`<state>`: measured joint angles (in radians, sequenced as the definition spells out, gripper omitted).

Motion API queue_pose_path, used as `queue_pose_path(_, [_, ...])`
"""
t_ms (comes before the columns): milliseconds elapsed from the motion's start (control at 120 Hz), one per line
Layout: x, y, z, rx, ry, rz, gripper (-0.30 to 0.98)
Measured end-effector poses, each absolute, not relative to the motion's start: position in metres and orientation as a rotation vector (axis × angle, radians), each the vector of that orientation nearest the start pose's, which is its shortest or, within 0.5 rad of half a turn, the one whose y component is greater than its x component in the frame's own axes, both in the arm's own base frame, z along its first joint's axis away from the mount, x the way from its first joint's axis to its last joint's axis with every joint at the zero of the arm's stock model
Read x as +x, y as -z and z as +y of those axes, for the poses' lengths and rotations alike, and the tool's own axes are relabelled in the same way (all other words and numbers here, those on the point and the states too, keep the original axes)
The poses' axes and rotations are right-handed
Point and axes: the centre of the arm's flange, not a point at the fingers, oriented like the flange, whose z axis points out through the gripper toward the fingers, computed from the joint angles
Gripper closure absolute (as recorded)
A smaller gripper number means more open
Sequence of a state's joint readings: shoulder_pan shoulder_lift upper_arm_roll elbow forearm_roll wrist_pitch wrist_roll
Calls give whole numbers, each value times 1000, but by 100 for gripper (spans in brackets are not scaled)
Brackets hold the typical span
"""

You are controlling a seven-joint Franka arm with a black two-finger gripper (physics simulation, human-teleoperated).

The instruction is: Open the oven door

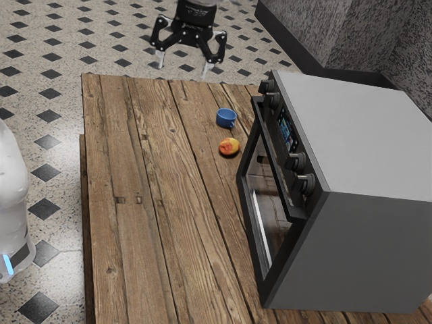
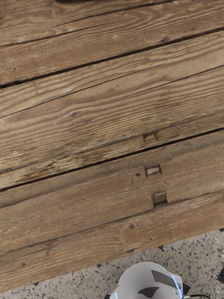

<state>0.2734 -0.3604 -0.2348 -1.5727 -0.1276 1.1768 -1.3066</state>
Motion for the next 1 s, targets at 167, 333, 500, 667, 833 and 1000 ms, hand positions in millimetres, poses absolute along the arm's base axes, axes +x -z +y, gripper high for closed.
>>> queue_pose_path(167, [383,-761,-39,-2263,-48,-2205,0])
queue_pose_path(333, [351,-780,-52,-2056,-6,-2392,0])
queue_pose_path(500, [297,-759,-121,-2054,142,-2406,0])
queue_pose_path(667, [311,-743,-185,-2167,215,-2382,0])
queue_pose_path(833, [308,-747,-210,-2223,268,-2425,0])
queue_pose_path(1000, [306,-752,-222,-2239,301,-2471,0])
